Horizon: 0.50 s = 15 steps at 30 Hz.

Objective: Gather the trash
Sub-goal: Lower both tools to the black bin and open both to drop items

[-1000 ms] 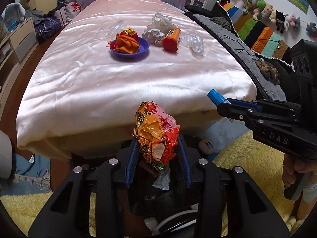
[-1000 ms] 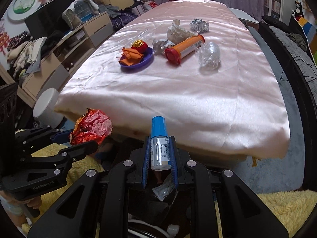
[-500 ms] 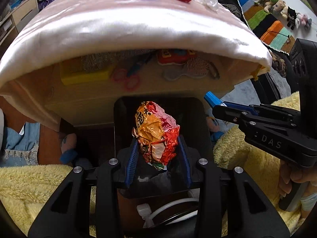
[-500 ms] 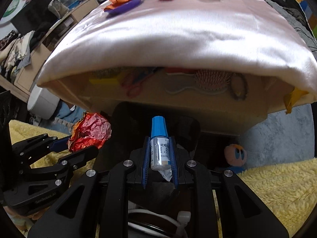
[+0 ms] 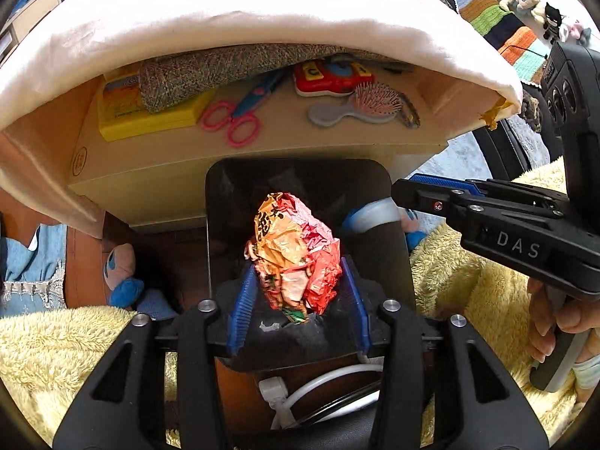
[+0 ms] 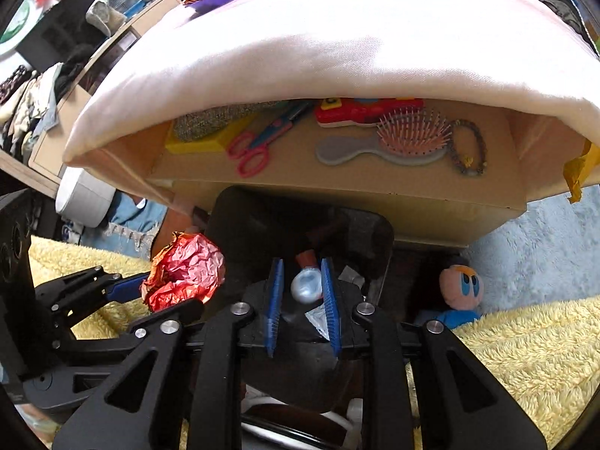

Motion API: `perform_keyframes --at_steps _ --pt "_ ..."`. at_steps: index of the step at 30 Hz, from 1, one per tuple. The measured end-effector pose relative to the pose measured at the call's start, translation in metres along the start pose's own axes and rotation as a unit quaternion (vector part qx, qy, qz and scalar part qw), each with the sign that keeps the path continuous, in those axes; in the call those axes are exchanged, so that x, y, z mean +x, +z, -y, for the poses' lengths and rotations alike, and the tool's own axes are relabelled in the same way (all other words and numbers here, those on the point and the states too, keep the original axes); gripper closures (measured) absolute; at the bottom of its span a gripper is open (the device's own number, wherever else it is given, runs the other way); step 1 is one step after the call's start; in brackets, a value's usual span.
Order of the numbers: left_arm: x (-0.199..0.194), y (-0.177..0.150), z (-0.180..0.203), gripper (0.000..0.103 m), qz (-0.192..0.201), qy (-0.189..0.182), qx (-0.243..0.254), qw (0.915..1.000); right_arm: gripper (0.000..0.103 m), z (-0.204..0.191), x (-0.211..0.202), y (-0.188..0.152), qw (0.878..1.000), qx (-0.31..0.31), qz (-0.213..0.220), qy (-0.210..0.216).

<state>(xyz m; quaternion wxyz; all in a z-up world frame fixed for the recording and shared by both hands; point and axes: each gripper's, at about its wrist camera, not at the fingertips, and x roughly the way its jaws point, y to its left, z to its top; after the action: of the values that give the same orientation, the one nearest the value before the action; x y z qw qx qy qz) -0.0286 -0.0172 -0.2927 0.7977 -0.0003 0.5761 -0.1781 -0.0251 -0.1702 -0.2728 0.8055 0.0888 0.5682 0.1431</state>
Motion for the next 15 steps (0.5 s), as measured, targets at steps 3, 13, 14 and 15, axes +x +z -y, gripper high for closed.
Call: perform_keyframes --at_steps 3,13,14,15 --pt "0.0 0.0 -0.001 0.052 -0.001 -0.001 -0.003 1.0 0.058 0.002 -0.004 0.003 1.0 0.01 0.007 0.003" --pt "-0.04 0.011 -0.001 0.008 0.054 0.013 0.003 0.9985 0.013 0.007 -0.062 0.023 0.996 0.015 0.089 -0.019" --pt "-0.046 0.014 -0.002 0.008 0.06 0.015 0.001 0.9981 0.012 0.007 -0.069 0.027 0.995 0.013 0.097 -0.024" --pt "-0.052 0.017 -0.003 0.008 0.067 0.017 -0.002 0.9976 0.012 0.007 -0.075 0.03 0.994 0.01 0.103 -0.027"
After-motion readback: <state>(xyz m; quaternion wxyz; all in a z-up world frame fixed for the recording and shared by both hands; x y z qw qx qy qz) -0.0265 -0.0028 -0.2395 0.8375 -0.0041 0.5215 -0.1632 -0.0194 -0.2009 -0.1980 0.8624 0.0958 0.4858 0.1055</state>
